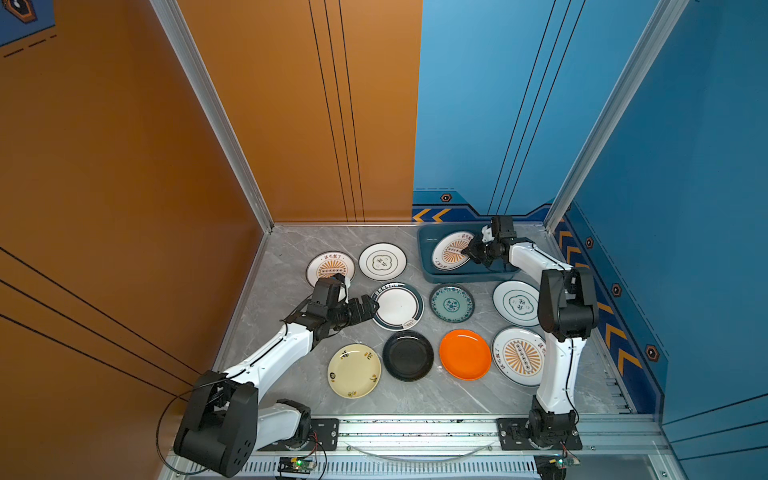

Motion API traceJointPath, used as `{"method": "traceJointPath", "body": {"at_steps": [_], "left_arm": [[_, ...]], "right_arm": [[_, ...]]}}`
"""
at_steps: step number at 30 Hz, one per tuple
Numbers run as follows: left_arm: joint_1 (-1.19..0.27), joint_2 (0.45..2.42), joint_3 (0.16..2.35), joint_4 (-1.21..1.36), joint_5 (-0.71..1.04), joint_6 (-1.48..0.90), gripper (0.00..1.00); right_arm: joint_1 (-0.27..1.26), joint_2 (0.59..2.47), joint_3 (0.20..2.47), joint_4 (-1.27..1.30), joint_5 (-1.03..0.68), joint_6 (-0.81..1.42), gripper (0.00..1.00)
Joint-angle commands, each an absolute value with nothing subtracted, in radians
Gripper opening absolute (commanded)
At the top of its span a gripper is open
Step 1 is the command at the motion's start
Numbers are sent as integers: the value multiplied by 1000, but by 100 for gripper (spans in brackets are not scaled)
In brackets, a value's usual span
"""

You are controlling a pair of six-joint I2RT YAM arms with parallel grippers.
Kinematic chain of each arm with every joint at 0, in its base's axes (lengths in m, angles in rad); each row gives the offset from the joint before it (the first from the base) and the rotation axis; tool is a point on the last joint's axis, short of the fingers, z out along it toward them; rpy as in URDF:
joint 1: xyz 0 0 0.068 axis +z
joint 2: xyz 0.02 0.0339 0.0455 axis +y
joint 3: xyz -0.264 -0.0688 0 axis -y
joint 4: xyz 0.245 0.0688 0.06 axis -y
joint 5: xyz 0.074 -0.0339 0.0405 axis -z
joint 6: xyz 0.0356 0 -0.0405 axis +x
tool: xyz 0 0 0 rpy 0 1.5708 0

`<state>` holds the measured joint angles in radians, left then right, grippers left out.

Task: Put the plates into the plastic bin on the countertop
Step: 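Carry the sunburst plate to the teal bin with the right gripper while the left withdraws, then lower the sunburst plate into the bin and open the right gripper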

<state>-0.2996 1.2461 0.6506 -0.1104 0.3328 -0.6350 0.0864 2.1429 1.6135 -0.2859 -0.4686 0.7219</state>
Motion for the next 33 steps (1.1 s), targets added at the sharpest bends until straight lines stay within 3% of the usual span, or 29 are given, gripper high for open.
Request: {"method": "traceJointPath", "body": {"at_steps": [1, 6, 11, 24, 28, 33], "left_arm": [[-290, 1258, 649, -140, 325, -600, 98], [-281, 1259, 644, -137, 312, -596, 99], [-278, 1284, 653, -141, 323, -585, 99], [-270, 1299, 641, -130, 315, -578, 99], [-270, 1325, 636, -112, 332, -587, 99], [-269, 1341, 642, -111, 327, -582, 100]], "right_arm": [[86, 2176, 1647, -263, -498, 765, 0], [88, 2245, 1689, -273, -505, 781, 0], [100, 2301, 1747, -336, -480, 762, 18], [121, 2389, 1888, -453, -402, 714, 46], [145, 2370, 1918, -531, -287, 637, 61], [162, 2358, 1971, -629, -132, 565, 63]]}}
